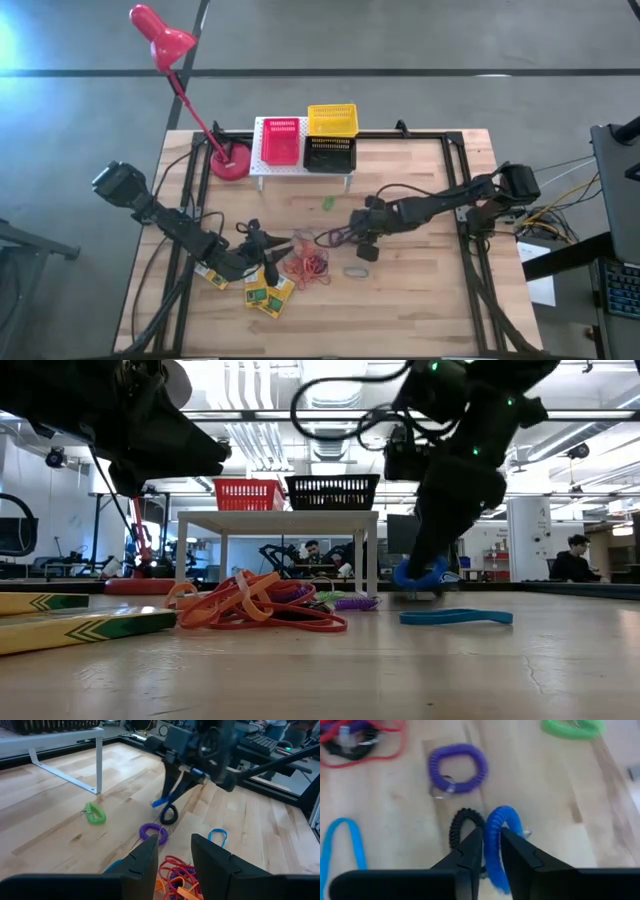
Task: Pick & Place Office Desk Supplies
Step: Put the blue spring keychain into the yellow bin on the shelf
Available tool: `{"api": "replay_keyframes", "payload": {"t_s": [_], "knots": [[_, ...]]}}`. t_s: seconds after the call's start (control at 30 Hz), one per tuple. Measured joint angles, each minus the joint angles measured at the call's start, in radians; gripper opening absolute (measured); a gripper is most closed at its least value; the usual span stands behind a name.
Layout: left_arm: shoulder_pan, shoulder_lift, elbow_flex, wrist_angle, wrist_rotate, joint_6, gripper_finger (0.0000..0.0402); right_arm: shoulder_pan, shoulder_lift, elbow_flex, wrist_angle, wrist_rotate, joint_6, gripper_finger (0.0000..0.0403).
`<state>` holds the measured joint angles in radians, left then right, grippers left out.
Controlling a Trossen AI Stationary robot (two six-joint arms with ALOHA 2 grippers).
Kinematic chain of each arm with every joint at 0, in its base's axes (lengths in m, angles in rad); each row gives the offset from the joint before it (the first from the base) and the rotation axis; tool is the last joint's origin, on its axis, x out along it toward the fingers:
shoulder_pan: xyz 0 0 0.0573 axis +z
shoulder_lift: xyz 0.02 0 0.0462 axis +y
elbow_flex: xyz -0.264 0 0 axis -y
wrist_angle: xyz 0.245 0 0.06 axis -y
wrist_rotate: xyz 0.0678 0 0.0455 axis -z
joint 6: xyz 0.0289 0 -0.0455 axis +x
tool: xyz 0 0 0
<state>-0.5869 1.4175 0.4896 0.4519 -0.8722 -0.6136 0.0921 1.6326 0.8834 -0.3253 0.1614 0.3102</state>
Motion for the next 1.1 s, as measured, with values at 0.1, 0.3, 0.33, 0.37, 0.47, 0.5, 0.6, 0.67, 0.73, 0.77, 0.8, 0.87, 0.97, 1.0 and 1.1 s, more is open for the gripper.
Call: {"api": "replay_keyframes", "payload": {"t_s": [0.1, 0.3, 0.33, 0.37, 0.47, 0.5, 0.6, 0.67, 0.73, 0.77, 0.8, 0.87, 0.97, 1.0, 1.1], "knots": [[0.0, 0.0, 0.0, 0.0, 0.0, 0.0, 0.0122, -0.016, -0.004, -0.017, 0.007, 0.0, 0.007, 0.0101], [0.0, 0.0, 0.0, -0.001, 0.0, -0.015, 0.0122, -0.023, 0.005, -0.057, 0.01, -0.001, -0.022, 0.0155], [0.0, 0.0, 0.0, -0.003, 0.0, -0.016, 0.0122, -0.023, 0.005, -0.063, 0.025, -0.001, -0.024, 0.016], [0.0, 0.0, 0.0, -0.004, 0.0, -0.016, 0.0122, -0.023, 0.005, -0.068, 0.034, -0.001, -0.03, 0.0162], [0.0, 0.0, 0.0, -0.006, 0.0, -0.016, 0.0122, -0.023, 0.005, -0.078, 0.071, -0.002, -0.065, 0.0154], [0.0, 0.0, 0.0, -0.007, 0.0, -0.016, 0.0122, -0.023, 0.005, -0.08, 0.082, -0.004, -0.079, 0.0147], [0.002, 0.0, 0.0, -0.008, 0.0, -0.015, 0.0122, -0.027, 0.005, -0.079, 0.09, -0.025, -0.101, 0.011], [0.003, 0.0, 0.0, -0.008, 0.0, -0.015, 0.0122, -0.033, 0.005, -0.072, 0.095, -0.064, -0.105, 0.0077], [0.005, 0.0, 0.0, -0.008, 0.0, -0.015, 0.0122, -0.04, 0.005, -0.068, 0.101, -0.127, -0.11, 0.0044], [0.006, 0.0, 0.0, -0.009, 0.0, -0.015, 0.0122, -0.043, 0.005, -0.068, 0.097, -0.146, -0.115, 0.0029], [0.006, 0.0, 0.0, -0.009, 0.0, -0.014, 0.0122, -0.044, 0.005, -0.069, 0.096, -0.154, -0.119, 0.0019], [0.006, 0.0, 0.0, -0.011, 0.0, -0.015, 0.0122, -0.046, 0.005, -0.069, 0.097, -0.154, -0.122, 0.0013], [0.006, 0.0, 0.0, -0.01, 0.0, -0.015, 0.0122, -0.047, 0.005, -0.063, 0.096, -0.154, -0.138, 0.0011], [0.007, 0.0, 0.0, -0.011, 0.0, -0.015, 0.0122, -0.046, 0.005, -0.057, 0.097, -0.154, -0.143, 0.001], [0.007, 0.0, 0.0, -0.011, 0.0, -0.015, 0.0122, -0.046, 0.002, -0.038, 0.099, -0.154, -0.156, 0.0008]]}}
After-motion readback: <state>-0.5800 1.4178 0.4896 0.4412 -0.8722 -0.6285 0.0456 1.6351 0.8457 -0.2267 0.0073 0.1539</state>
